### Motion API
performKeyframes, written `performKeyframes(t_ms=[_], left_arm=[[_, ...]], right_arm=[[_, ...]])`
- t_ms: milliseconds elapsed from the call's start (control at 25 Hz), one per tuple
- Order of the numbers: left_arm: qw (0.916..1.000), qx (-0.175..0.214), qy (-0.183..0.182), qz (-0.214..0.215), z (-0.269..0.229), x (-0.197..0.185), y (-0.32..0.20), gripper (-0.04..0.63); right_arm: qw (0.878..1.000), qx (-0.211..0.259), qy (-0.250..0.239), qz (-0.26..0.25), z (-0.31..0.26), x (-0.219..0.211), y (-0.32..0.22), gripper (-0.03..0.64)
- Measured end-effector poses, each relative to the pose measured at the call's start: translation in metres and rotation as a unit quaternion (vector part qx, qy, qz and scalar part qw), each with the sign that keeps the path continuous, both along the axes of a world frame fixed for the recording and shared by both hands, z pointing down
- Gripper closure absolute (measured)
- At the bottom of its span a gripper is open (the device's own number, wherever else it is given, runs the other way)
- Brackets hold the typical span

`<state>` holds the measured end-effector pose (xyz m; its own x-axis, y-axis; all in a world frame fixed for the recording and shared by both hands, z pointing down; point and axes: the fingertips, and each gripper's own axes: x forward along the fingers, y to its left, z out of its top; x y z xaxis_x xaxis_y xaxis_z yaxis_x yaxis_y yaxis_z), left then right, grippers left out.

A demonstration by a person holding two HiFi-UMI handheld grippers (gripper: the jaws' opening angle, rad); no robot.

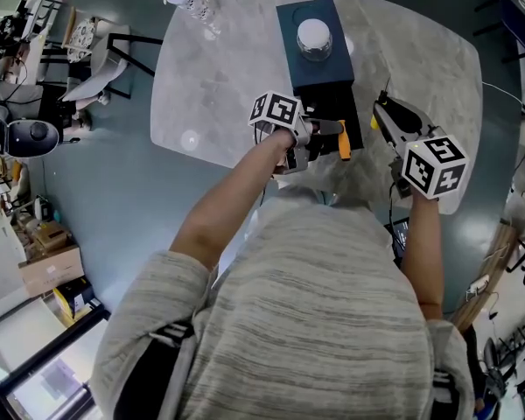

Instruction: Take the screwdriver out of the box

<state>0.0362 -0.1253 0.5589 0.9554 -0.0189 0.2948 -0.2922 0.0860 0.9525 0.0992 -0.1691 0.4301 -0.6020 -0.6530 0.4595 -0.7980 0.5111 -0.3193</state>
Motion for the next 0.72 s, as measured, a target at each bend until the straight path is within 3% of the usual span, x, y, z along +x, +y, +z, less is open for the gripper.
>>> performKeyframes(t_ms=[280, 720], left_arm=[[0.9986, 0.025, 0.036, -0.030, -0.021, -0.023, -0.023, 0.523], [0.9889, 0.132, 0.052, -0.045, -0.073, -0.037, -0.047, 0.523]], right_arm=[[0.998, -0.036, -0.032, -0.033, 0.015, -0.026, -0.017, 0.545], [0.998, -0.023, -0.048, -0.044, -0.005, -0.039, -0.022, 0.545]])
